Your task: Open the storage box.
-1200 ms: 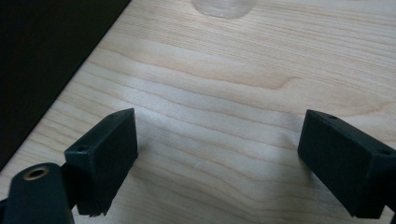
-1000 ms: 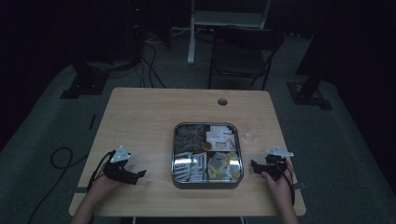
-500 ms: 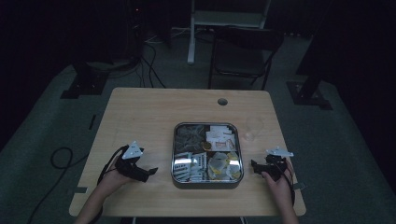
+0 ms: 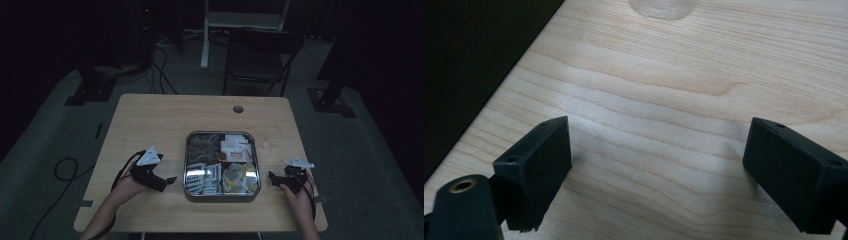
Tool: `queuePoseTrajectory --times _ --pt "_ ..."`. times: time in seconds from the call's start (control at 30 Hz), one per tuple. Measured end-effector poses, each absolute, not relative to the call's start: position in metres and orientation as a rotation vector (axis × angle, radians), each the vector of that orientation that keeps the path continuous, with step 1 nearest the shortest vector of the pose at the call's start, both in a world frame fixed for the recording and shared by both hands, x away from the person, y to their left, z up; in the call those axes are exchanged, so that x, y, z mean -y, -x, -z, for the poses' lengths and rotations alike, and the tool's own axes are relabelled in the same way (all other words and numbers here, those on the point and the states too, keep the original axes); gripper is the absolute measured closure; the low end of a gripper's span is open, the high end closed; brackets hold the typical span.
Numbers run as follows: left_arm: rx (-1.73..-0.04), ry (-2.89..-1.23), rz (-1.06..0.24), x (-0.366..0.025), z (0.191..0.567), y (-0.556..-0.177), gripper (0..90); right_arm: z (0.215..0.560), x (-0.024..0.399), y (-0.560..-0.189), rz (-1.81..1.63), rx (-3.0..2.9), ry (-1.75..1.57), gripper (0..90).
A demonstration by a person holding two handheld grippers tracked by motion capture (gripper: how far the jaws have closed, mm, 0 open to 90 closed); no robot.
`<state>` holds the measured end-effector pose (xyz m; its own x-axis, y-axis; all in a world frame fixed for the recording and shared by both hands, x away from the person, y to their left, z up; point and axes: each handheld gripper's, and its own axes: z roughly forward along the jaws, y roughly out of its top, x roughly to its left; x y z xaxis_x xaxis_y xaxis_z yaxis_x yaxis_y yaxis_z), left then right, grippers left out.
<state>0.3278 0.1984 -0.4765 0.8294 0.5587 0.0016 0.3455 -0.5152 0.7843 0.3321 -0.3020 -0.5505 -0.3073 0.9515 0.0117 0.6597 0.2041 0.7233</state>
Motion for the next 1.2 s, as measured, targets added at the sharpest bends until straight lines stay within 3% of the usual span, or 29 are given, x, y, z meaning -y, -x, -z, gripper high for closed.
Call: queuePoseTrajectory --times 1.2 --pt "-0.454 -2.159 -0.221 -0.113 0.462 -0.352 0.7 0.551 0.302 -0.332 -0.883 -2.040 -1.499 11.6"
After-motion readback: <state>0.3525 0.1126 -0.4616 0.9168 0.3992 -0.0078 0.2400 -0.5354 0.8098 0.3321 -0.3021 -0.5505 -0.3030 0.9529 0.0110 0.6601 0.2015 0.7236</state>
